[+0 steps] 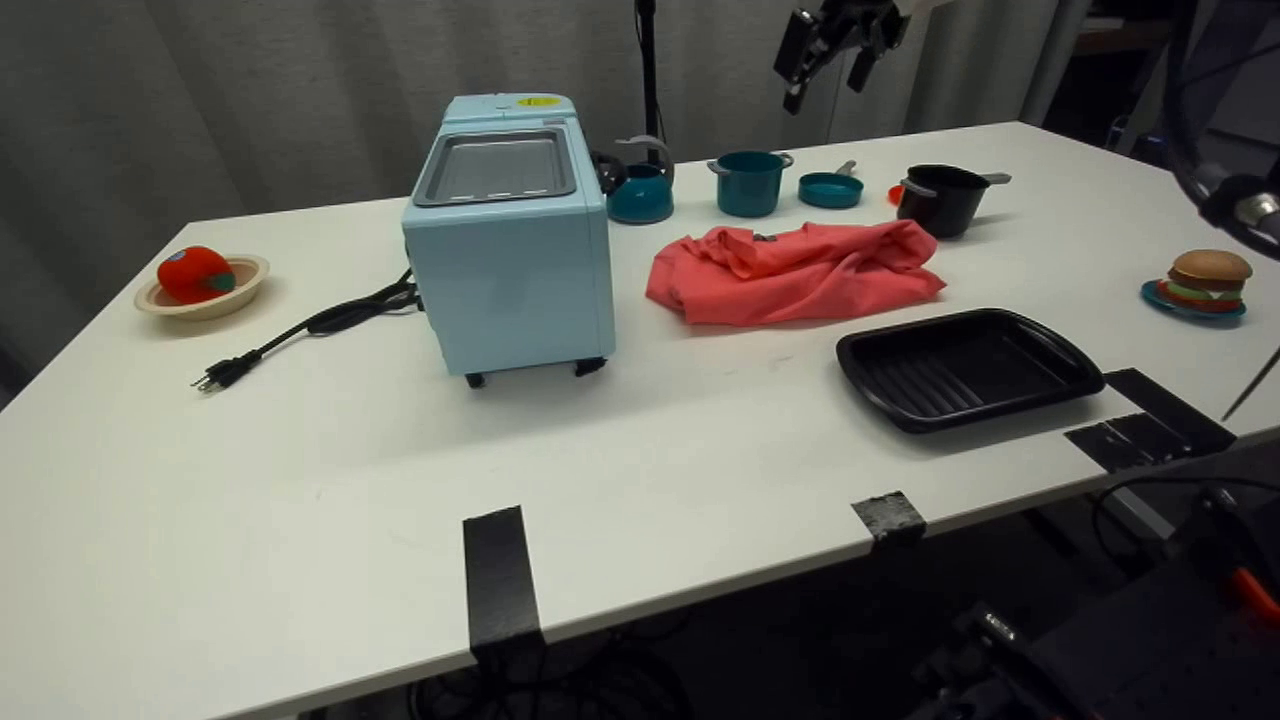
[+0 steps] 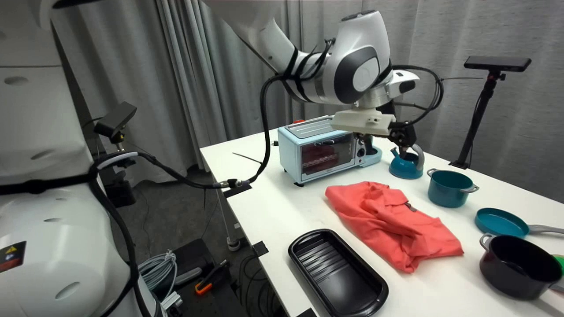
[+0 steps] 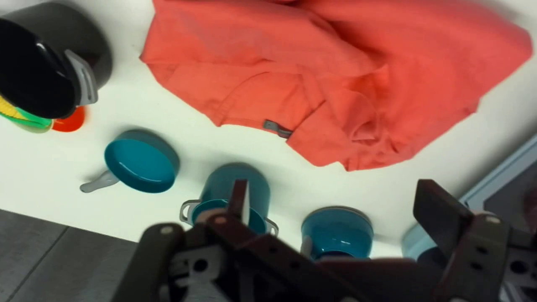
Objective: Fold the shirt
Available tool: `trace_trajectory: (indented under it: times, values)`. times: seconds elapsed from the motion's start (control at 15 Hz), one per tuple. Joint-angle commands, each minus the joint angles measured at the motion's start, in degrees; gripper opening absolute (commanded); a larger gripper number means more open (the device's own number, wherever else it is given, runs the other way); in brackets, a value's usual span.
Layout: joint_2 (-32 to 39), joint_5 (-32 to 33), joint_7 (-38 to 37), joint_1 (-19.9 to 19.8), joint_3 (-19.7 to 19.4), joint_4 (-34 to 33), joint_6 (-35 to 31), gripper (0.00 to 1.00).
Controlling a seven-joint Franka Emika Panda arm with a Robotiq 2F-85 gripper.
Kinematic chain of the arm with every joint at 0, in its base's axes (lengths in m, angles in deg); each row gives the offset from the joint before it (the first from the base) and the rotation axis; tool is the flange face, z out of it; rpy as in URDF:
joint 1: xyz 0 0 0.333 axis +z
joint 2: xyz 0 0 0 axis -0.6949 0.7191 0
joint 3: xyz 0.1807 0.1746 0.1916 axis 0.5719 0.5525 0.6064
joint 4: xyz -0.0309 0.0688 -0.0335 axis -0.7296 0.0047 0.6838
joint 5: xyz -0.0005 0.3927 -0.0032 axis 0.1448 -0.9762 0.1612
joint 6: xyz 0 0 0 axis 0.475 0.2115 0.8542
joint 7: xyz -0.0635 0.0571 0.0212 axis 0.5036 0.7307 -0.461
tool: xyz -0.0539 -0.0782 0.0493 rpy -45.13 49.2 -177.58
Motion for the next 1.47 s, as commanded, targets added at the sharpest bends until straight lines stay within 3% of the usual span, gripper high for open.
trace_trajectory:
  times: [0.0,0.53,0.6,1.4]
  values:
    - [-7.4,-6.9,2.2,-0.8,1.5,1.2,8.5,1.0]
    - [-18.2,-9.2,2.1,-0.1,0.5,2.7,18.5,1.0]
    - [-14.2,-6.9,0.4,-0.1,0.8,0.3,16.8,1.0]
    - [-17.0,-7.2,0.4,-0.1,0.8,2.0,17.8,1.0]
